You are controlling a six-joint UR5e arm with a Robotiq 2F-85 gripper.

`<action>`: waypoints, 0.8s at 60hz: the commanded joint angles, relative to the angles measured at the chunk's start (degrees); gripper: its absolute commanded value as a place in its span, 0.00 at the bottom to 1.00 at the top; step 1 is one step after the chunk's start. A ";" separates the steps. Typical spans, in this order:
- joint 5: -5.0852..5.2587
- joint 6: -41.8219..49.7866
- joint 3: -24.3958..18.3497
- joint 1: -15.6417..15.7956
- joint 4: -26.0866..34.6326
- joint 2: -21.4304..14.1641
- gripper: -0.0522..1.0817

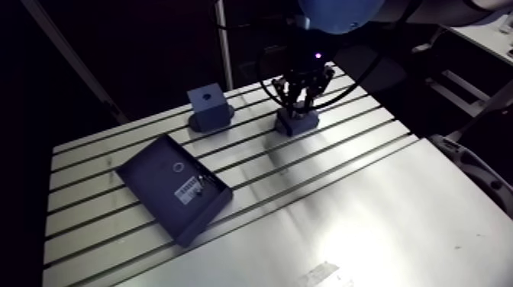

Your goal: Pick up the bearing and press it into the housing until flush.

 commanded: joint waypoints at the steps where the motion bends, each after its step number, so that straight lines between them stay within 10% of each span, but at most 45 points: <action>1: -0.08 0.00 -0.20 0.03 -0.01 -0.01 0.58; 48: -0.08 0.07 -0.02 -0.05 -0.01 0.71 0.58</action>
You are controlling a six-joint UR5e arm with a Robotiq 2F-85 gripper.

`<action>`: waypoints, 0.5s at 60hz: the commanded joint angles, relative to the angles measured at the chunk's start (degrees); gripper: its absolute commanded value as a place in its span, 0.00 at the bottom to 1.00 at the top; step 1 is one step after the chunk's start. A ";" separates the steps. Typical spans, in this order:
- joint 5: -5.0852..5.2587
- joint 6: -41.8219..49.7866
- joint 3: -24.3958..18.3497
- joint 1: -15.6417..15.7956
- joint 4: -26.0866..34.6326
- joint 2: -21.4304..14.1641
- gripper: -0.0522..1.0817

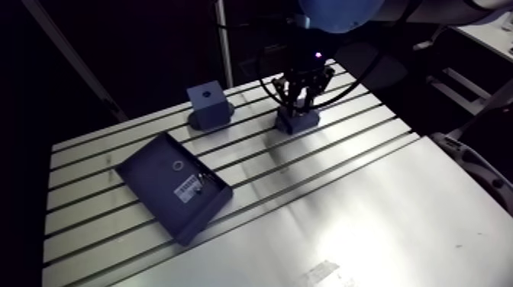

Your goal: Pick up the bearing and press it into the housing until flush.

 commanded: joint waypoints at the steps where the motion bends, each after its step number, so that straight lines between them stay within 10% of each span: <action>1: -0.03 0.05 0.07 -0.07 0.02 0.10 0.58; 12: -0.03 0.14 -0.02 -0.07 0.04 -0.51 0.55; 14: 0.13 0.24 -0.02 -0.07 0.11 -0.77 0.09; 15: 0.14 0.24 -0.02 -0.07 0.19 -0.94 0.07; 30: 0.41 0.25 -0.53 0.02 0.45 -3.16 0.05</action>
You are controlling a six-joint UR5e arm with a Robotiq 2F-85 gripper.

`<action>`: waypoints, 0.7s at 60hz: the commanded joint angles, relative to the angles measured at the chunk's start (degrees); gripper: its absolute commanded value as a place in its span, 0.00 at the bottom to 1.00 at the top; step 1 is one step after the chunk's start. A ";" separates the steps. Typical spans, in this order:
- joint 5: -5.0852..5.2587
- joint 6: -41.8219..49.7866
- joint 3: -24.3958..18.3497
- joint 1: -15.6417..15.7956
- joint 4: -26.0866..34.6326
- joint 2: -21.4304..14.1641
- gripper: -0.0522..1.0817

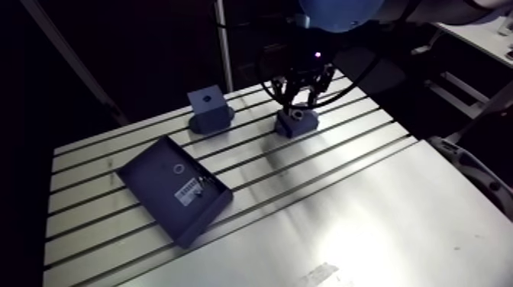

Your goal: Pick up the bearing and press it into the housing until flush.

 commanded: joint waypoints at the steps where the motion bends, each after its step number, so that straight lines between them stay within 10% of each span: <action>1: 0.21 0.11 -0.61 0.06 0.58 -2.35 0.05; 13: 0.37 -0.30 -2.29 0.15 4.00 -4.53 0.07; 17: 0.33 -1.81 -2.65 0.39 5.38 -4.55 0.39; 18: 0.16 -3.01 -2.75 0.41 5.23 -4.55 0.70; 19: 0.16 -3.01 -2.75 0.41 5.23 -4.55 0.70; 20: 0.81 -4.01 -2.76 0.04 5.06 -4.55 0.90; 22: 1.13 -4.83 -2.69 -0.01 5.04 -4.55 0.97; 42: 1.70 -5.41 -2.77 -0.11 8.01 -3.69 0.99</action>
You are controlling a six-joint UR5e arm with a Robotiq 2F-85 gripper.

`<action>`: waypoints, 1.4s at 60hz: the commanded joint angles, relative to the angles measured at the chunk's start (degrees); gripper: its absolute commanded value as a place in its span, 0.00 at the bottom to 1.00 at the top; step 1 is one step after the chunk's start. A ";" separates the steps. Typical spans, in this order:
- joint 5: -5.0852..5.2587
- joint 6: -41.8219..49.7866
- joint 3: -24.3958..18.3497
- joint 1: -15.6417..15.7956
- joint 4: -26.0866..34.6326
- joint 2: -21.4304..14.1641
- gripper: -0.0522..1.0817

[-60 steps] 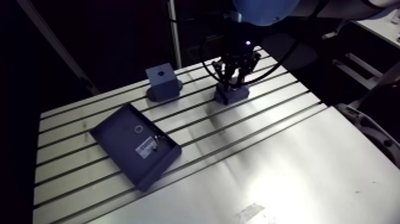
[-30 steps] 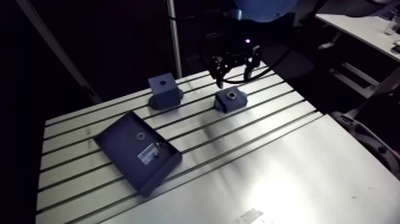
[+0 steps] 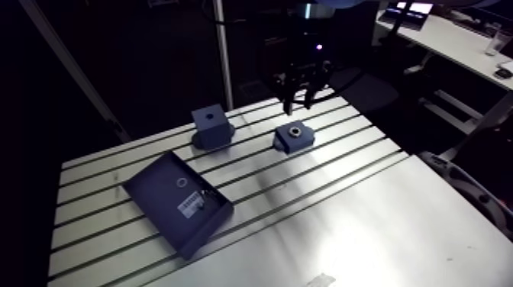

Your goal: Pick up the bearing and press it into the housing until flush.

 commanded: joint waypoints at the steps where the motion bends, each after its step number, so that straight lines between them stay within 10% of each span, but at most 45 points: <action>1: 0.49 -0.66 0.03 -0.03 1.10 0.89 1.00; 84: -0.47 -2.41 1.97 -0.29 -4.97 5.06 0.99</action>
